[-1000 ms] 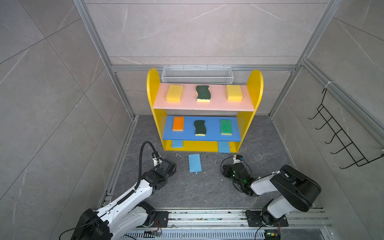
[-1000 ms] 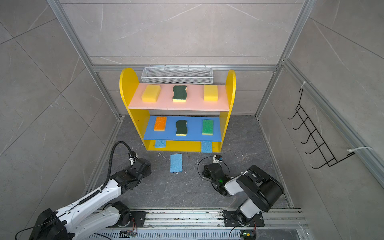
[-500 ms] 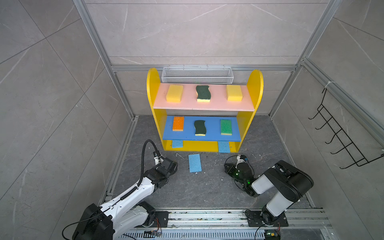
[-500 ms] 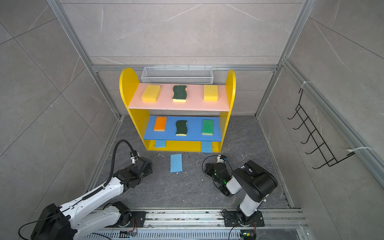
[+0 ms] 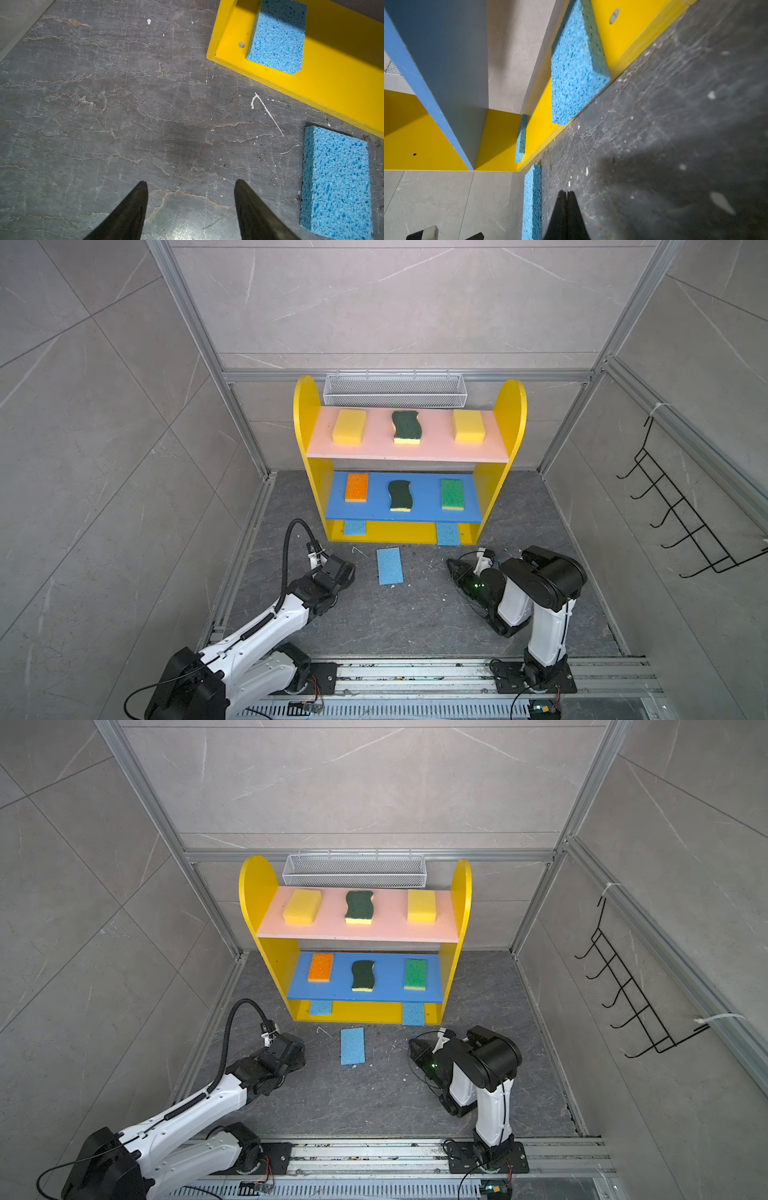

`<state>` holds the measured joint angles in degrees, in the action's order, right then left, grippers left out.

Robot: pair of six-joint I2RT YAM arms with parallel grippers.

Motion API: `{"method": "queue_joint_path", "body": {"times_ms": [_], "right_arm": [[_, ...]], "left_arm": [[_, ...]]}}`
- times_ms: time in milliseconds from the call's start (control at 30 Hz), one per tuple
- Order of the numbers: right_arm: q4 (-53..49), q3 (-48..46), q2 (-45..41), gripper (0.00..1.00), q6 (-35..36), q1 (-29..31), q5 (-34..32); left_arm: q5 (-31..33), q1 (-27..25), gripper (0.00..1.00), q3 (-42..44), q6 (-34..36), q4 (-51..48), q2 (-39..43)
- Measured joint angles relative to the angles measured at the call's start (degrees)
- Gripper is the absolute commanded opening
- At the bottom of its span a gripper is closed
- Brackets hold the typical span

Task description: Place and organize the cleaning sponges onto the shelf

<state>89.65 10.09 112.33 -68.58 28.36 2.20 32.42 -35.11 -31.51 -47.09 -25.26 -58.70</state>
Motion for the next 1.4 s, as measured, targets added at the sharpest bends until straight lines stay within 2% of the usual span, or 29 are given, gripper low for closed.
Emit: {"method": "queue_joint_path", "body": {"times_ms": [267, 433, 833, 1400], "right_arm": [[0.52, 0.17, 0.63, 0.00, -4.72, -0.31, -1.42], [1.38, 3.45, 3.13, 0.00, -7.80, -0.31, -1.33], [1.46, 5.29, 4.37, 0.00, -11.82, -0.20, -4.50], [-0.63, 8.26, 5.03, 0.00, -13.33, 0.22, -10.03]], "left_arm": [[0.00, 0.00, 0.69, -0.39, -0.02, 0.00, 0.00], [0.00, 0.00, 0.69, -0.42, -0.04, 0.00, 0.07], [0.00, 0.00, 0.69, -0.42, -0.68, -0.02, 0.55], [0.00, 0.00, 0.70, -0.55, -0.85, 0.00, 0.46]]}}
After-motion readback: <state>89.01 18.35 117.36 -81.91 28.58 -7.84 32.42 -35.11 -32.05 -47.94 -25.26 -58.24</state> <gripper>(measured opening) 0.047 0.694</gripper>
